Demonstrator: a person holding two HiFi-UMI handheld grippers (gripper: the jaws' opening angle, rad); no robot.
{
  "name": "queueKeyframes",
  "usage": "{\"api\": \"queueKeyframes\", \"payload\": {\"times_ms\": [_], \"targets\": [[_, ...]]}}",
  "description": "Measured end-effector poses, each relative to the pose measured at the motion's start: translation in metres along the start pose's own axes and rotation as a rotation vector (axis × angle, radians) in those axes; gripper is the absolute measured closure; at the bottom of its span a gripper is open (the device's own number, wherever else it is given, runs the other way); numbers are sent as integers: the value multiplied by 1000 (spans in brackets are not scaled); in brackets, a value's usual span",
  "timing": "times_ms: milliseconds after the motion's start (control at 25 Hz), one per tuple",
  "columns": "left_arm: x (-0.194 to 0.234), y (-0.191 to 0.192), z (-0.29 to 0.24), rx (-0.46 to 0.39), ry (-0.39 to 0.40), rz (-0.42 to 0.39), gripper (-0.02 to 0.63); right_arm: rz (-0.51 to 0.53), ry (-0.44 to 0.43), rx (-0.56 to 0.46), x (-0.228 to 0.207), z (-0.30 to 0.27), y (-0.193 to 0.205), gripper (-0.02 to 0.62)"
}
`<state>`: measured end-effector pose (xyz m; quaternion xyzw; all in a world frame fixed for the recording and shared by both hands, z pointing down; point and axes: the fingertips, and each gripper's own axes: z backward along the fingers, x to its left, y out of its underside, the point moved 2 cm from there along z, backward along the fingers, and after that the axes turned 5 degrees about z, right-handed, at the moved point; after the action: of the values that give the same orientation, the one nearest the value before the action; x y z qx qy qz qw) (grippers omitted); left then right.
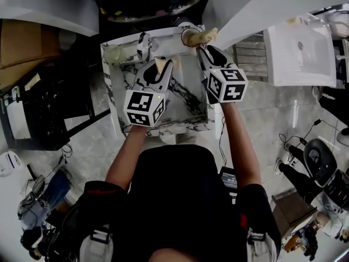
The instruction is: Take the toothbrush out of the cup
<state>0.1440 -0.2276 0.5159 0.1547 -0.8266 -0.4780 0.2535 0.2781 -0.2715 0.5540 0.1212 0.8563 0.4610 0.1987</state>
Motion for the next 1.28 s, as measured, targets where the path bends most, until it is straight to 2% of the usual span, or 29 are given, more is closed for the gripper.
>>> {"api": "queueKeyframes", "payload": {"times_ms": [320, 680, 1040, 1280], "targets": [[5, 1, 5, -6, -18, 4, 523, -6, 24, 23, -9, -16, 2, 474], [11, 5, 6, -2, -42, 14, 523, -25, 20, 41, -14, -37, 7, 443], [10, 6, 4, -5, -51, 11, 523, -34, 20, 53, -19, -53, 7, 440], [14, 4, 7, -5, -65, 16, 523, 8, 24, 54, -17, -59, 1, 440]]}}
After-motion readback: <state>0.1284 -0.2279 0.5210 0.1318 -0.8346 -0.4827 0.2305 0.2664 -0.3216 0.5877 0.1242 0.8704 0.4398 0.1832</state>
